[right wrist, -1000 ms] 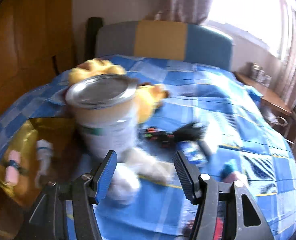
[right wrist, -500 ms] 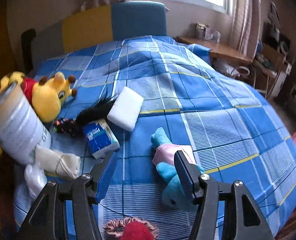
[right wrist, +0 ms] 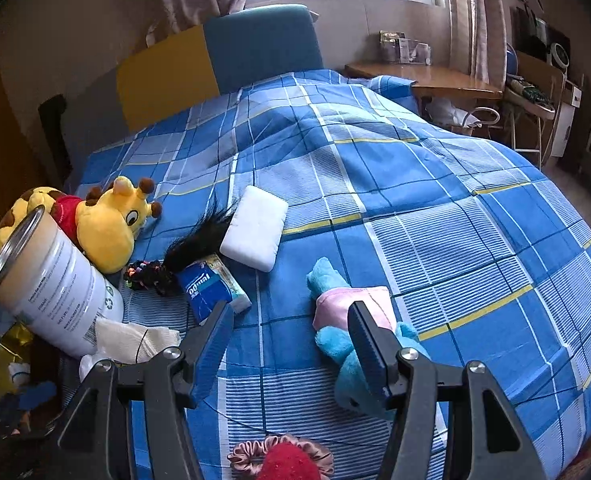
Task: Organize soft objects
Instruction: 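Reach the left tool to the clear plastic bag bundle and grasp it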
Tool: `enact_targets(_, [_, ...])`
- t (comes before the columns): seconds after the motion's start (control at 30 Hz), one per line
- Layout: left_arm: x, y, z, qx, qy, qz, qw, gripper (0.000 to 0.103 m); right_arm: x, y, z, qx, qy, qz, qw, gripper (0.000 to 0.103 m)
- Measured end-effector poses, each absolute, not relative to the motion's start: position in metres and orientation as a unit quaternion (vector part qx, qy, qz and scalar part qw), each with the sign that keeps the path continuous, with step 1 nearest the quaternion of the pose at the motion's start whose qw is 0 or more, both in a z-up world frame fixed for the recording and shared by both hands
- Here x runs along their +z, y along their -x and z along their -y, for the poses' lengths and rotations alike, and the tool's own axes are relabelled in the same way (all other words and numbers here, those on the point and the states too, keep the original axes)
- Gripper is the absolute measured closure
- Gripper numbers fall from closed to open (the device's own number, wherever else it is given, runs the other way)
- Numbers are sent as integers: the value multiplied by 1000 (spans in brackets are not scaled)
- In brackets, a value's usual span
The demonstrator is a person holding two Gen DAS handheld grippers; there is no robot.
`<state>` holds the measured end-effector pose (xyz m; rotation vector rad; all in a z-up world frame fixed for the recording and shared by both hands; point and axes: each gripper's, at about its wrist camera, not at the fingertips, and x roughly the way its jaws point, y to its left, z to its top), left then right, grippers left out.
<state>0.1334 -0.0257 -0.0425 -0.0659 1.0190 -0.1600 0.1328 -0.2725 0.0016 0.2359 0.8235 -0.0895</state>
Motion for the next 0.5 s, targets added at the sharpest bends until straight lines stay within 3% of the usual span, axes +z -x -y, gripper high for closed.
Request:
enact_targets(0.17, [-61, -150, 32, -53, 39, -490, 869, 18, 2, -133, 279, -44, -131, -396, 908, 43])
enact_targets(0.3, [-79, -153, 36, -75, 38, -498, 863, 52, 2, -133, 285, -47, -143, -395, 906, 43])
enact_targets(0.37, [-77, -147, 36, -79, 33, -486, 870, 57, 1, -132, 287, -50, -146, -396, 905, 43])
enact_targets(0.5, [-60, -116, 32, -106, 20, -449, 887, 58, -2, -133, 289, -52, -149, -402, 902, 43])
